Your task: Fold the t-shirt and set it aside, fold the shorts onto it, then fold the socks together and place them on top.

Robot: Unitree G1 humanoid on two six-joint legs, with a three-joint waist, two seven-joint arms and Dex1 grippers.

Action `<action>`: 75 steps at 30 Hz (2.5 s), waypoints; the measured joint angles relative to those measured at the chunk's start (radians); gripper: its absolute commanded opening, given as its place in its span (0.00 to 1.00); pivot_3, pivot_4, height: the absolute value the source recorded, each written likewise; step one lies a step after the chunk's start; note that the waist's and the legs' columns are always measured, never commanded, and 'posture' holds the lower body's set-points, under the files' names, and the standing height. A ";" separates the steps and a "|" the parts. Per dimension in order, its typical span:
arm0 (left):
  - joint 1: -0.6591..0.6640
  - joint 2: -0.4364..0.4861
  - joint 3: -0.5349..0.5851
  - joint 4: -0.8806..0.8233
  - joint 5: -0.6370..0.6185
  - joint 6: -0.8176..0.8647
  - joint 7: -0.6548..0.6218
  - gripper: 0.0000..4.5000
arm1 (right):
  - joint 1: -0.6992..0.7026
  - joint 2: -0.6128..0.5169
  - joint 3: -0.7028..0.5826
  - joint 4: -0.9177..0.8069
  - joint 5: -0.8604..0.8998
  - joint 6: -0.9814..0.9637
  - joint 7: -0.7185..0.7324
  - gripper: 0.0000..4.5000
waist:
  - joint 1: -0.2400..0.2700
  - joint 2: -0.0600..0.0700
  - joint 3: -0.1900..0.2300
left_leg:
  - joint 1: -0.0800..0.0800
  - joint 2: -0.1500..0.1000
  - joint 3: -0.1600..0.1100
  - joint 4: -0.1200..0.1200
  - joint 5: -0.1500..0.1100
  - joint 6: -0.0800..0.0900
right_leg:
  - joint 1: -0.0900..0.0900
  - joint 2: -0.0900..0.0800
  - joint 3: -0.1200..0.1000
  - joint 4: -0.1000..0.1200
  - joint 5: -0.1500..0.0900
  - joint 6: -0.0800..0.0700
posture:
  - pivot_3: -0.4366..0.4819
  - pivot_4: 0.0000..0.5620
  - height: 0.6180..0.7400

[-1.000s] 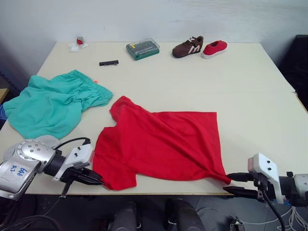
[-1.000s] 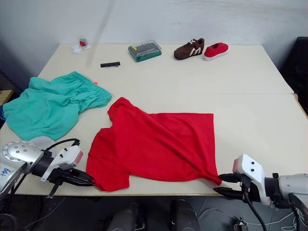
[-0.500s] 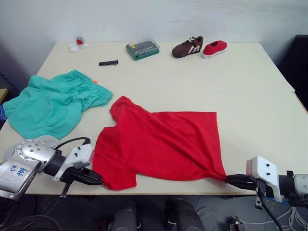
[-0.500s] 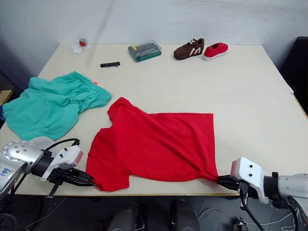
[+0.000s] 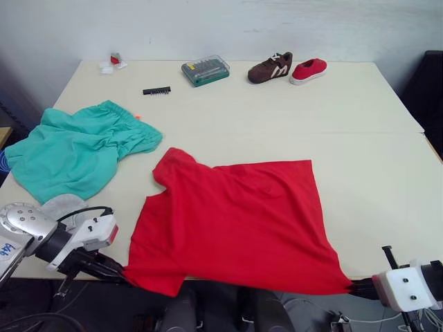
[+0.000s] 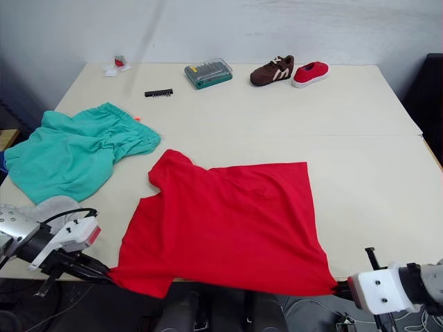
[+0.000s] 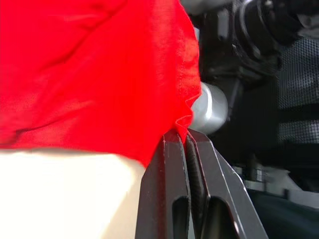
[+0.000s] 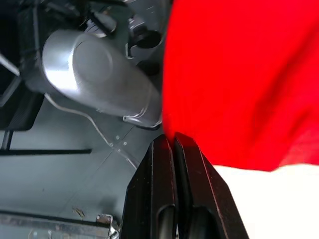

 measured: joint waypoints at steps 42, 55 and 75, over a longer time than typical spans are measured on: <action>-0.127 -0.150 0.007 -0.013 -0.041 0.013 0.140 0.00 | -0.047 -0.030 0.188 0.190 0.005 -0.192 -0.412 0.01 | -0.023 -0.004 0.005 | 0.018 -0.004 0.000 -0.003 -0.004 -0.003 | 0.016 -0.005 0.002 -0.002 0.001 0.002 | 0.48 0.27 1.00; -0.481 -0.370 -0.065 0.238 0.046 -0.121 0.199 0.00 | -0.327 -0.007 0.068 0.125 0.219 0.289 -0.318 0.01 | -0.004 0.002 0.004 | 0.017 -0.001 -0.002 0.001 -0.005 0.001 | 0.018 -0.003 -0.003 -0.005 0.003 -0.002 | 0.48 0.27 1.00; -0.590 -0.358 0.008 0.305 0.008 -0.304 0.341 0.00 | -0.425 -0.028 0.076 0.278 -0.046 -0.260 -0.579 0.01 | -0.006 -0.001 0.006 | -0.013 -0.006 0.008 0.025 -0.009 0.011 | -0.013 -0.006 -0.015 0.011 0.003 0.008 | 0.48 0.27 1.00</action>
